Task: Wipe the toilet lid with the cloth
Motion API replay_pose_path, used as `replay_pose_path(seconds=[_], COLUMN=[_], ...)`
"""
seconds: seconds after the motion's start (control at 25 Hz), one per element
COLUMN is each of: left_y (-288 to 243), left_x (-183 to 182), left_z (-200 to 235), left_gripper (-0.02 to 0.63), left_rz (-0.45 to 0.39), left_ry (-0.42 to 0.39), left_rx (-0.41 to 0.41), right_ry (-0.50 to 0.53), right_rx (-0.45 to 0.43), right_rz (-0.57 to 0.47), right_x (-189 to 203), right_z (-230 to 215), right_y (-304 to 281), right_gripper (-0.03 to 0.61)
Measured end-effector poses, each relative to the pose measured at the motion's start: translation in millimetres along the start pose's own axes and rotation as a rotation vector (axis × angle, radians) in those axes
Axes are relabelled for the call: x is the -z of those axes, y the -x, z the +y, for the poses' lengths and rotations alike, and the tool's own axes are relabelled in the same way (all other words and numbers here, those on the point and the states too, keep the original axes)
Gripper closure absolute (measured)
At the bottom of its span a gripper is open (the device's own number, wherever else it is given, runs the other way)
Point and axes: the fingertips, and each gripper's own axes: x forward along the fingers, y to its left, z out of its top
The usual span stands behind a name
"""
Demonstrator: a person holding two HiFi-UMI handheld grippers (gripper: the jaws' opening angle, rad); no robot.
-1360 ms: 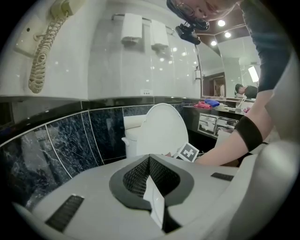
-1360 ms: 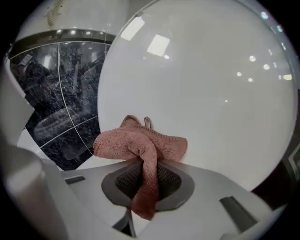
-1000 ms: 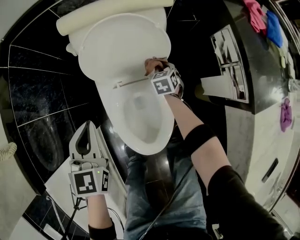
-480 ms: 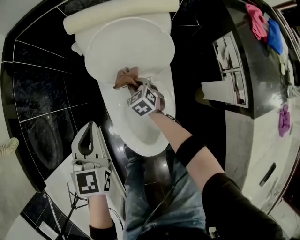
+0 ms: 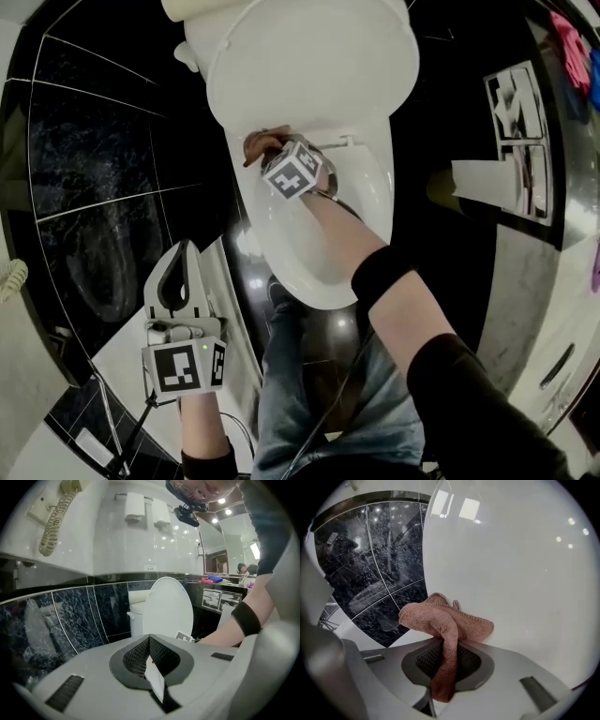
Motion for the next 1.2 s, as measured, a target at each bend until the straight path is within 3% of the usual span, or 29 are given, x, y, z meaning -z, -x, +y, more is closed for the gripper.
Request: replay_pose_path(seconds=[0.12,0.48,0.72,0.88,1.2], left_y=[-2,-18,-22,-18,5], left_x=[3,-18,-30,-40,-92], left_z=[-4,-34,-54,-65,-70], left_gripper=[0.614,0.614,0.614,0.614,0.614], left_rz=[0.008,-0.014,-0.021,-0.018,-0.032], left_ry=[0.01,0.01,0.003,0.016,0.041], left_rx=[0.005,0.054,0.067,0.069,0.061], right_ry=[0.0,-0.154,-0.212,-0.146,0.07], right_rx=[0.029,0.233,0.302,0.289,0.263], right_rz=[0.011,0.048,0.056,-0.035,-0.32], right_x=[8,75,97,58,-96], right_z=[-20,-138,-166,-152,-108], right_y=[9,78,104,143,283], right_gripper=[0.497,0.497,0.501,0.502,0.502])
